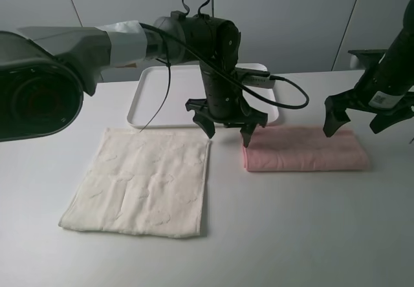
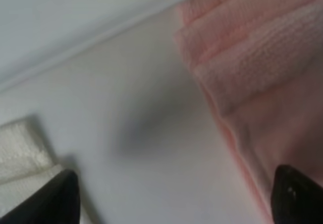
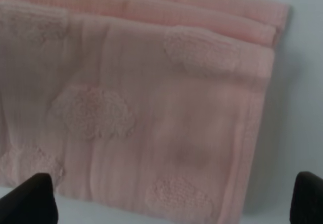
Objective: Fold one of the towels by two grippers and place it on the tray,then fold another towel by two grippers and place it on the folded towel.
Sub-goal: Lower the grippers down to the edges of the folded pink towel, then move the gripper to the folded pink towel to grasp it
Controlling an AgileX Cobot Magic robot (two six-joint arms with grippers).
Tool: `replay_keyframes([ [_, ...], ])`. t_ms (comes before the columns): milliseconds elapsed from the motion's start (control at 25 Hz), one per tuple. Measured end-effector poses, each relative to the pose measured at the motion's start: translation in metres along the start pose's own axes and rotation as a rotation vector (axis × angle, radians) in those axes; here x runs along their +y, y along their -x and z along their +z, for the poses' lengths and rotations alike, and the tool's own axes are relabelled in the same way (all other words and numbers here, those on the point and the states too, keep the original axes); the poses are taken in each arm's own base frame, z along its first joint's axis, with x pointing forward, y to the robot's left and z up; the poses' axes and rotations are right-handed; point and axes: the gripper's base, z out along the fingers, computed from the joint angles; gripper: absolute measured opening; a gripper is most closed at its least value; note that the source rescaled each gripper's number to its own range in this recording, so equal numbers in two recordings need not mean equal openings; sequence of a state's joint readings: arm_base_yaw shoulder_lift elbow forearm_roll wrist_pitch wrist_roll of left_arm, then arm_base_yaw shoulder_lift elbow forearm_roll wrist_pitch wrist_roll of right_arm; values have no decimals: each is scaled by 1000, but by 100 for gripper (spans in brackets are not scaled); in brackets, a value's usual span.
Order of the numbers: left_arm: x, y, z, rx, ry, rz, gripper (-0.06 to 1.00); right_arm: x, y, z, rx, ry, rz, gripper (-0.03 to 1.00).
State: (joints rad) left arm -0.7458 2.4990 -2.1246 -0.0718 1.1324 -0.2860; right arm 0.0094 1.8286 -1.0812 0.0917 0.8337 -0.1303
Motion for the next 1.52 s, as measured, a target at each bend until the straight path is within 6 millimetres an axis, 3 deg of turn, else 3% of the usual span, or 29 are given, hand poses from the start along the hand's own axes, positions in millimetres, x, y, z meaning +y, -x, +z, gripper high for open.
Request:
replay_keyframes([
  [440,-3,-5,22,41,9,-23,98,-4,8,22,82,6,13,100],
  [1080,-2,-5,23,50,19,-22,98,-15,12,35,95,-87,7,100],
  [1320,-2,-5,23,51,21,-19,98,-19,11,54,149,-109,-17,100],
  [1520,-2,-5,23,51,21,-19,98,-20,12,55,140,-117,-23,100],
])
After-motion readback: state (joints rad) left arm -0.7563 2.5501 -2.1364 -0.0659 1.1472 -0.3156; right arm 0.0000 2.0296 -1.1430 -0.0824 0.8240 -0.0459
